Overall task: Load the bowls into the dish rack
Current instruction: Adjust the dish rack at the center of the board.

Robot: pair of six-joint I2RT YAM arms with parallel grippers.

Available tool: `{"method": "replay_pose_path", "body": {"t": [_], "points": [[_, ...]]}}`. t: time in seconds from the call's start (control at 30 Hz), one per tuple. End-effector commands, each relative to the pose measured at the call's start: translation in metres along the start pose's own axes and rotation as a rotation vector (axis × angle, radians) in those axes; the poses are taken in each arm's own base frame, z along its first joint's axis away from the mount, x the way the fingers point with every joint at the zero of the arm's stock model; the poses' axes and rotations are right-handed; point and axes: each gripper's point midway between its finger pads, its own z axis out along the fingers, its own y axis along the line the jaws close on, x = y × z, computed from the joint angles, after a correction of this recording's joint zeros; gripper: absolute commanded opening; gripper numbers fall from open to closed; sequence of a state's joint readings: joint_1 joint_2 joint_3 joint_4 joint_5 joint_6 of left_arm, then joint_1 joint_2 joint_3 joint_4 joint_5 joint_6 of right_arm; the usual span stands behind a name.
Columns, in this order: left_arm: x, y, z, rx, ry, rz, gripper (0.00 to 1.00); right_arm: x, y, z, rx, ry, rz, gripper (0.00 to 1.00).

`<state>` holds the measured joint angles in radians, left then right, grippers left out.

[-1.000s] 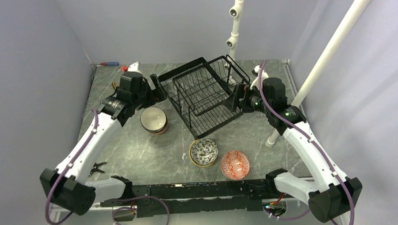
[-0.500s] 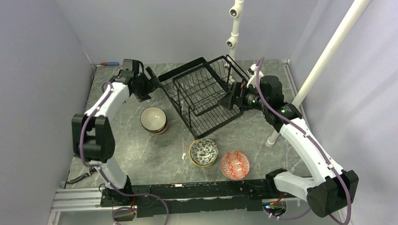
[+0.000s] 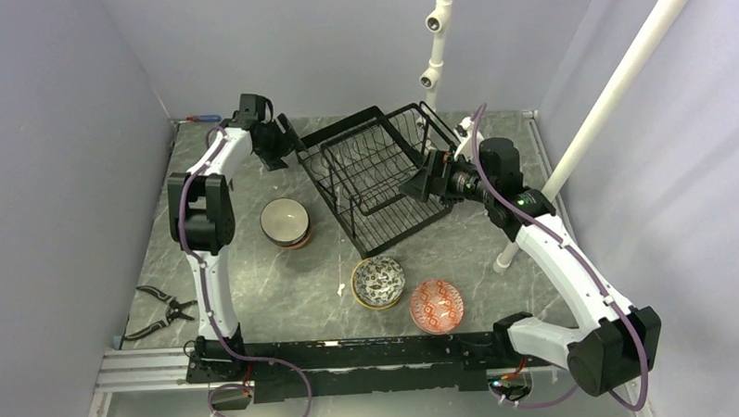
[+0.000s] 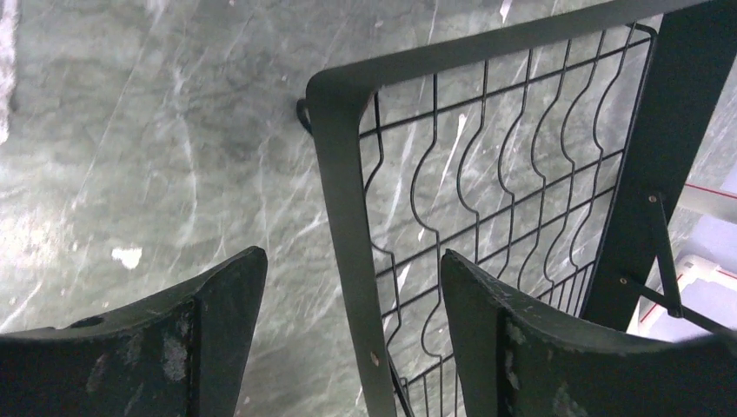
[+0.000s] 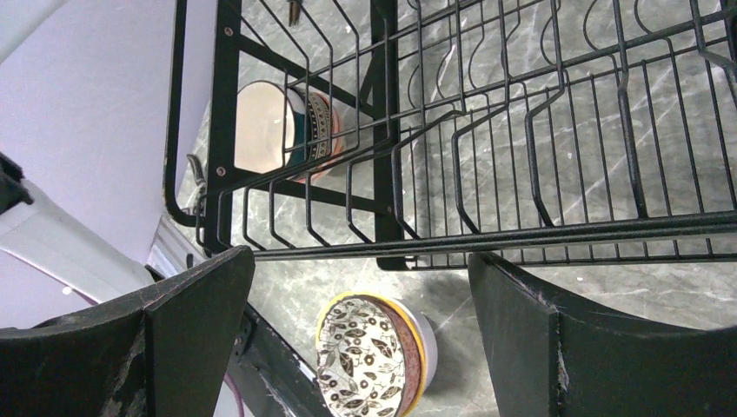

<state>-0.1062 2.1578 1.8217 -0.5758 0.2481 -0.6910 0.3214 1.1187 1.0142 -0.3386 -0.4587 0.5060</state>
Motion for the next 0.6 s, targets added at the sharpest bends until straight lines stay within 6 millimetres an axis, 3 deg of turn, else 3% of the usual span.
{"method": "replay_pose_path", "body": {"t": [0.0,0.2,0.3,0.57], "points": [[0.0,-0.003,0.012,0.012,0.051,0.039,0.75,-0.014,0.013,0.001,-0.051,-0.041,-0.013,0.98],[0.005,0.011,0.02,-0.02,0.057,0.028,0.64,-0.016,0.01,0.006,-0.048,-0.041,-0.012,0.98],[0.01,0.022,0.022,-0.034,0.072,-0.007,0.48,-0.017,0.008,0.008,-0.039,-0.037,-0.014,0.98],[0.013,0.036,-0.004,-0.039,0.015,-0.047,0.38,-0.023,0.003,0.013,-0.008,-0.035,-0.034,0.98]]}}
